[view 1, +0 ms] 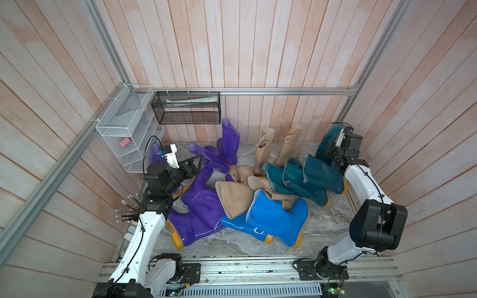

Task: Match and arrange rain boots in pairs
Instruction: Adjust the rain boot at the corner of the board.

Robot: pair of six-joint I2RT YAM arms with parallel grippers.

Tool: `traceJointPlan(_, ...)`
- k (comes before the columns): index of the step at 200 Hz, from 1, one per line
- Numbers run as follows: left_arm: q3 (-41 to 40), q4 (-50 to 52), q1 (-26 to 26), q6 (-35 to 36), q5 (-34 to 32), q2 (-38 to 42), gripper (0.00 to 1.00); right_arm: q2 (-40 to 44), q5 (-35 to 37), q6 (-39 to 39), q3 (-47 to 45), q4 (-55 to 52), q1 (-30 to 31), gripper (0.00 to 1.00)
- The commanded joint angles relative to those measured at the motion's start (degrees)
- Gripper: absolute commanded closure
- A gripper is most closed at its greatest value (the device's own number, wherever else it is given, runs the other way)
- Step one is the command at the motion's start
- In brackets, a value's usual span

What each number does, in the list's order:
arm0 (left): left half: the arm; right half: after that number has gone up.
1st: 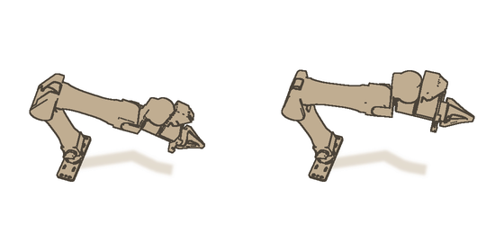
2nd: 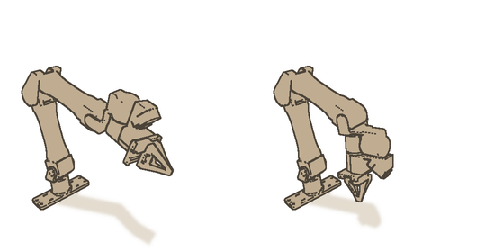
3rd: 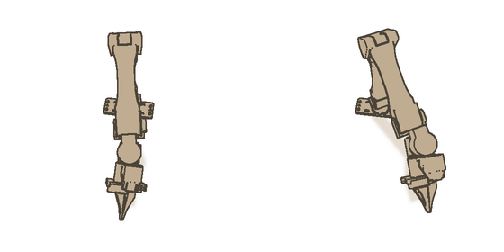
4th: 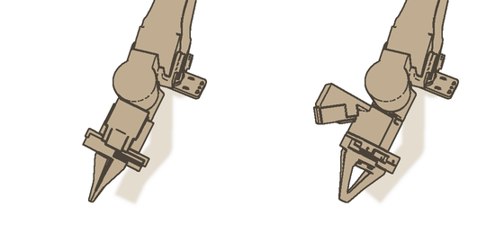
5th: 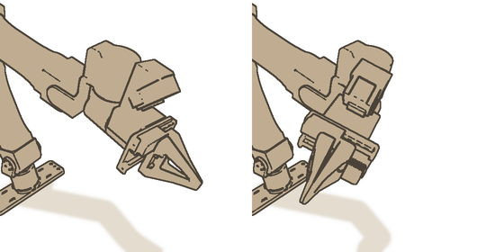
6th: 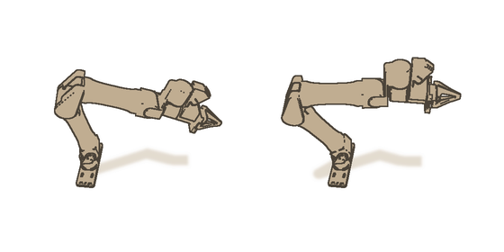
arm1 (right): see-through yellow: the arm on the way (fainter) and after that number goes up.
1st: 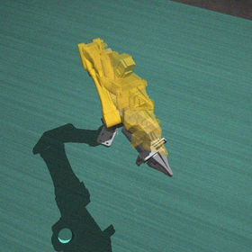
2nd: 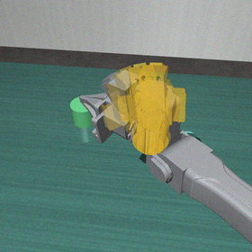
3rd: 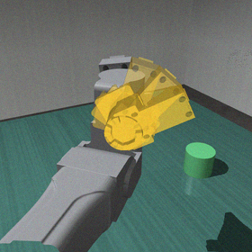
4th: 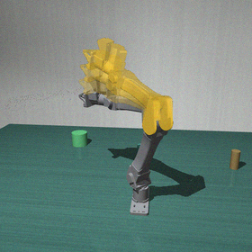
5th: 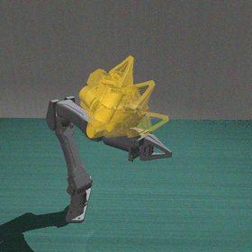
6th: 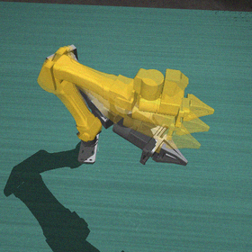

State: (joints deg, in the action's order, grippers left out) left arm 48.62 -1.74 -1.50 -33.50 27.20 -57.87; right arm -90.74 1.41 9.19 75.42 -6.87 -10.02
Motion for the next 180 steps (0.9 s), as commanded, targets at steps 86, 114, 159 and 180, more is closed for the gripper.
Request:
traceJointPlan(86,1.7,-0.6,0.2,-0.3,2.4,-2.8,0.13,-9.9,5.3,-0.4,11.3,-4.5,0.0,0.89)
traceJointPlan(114,1.7,-0.8,0.2,-0.3,2.6,-2.9,0.13,-9.3,5.3,-1.1,9.7,-4.0,-0.6,1.0)
traceJointPlan(159,1.9,-1.4,0.2,-0.6,3.4,-3.8,0.13,-11.1,5.4,-5.5,13.4,-7.4,-3.9,1.0)
traceJointPlan(180,2.0,-1.6,0.2,-0.8,4.0,-4.1,0.14,-10.8,5.0,-5.6,12.9,-7.4,-4.4,1.0)
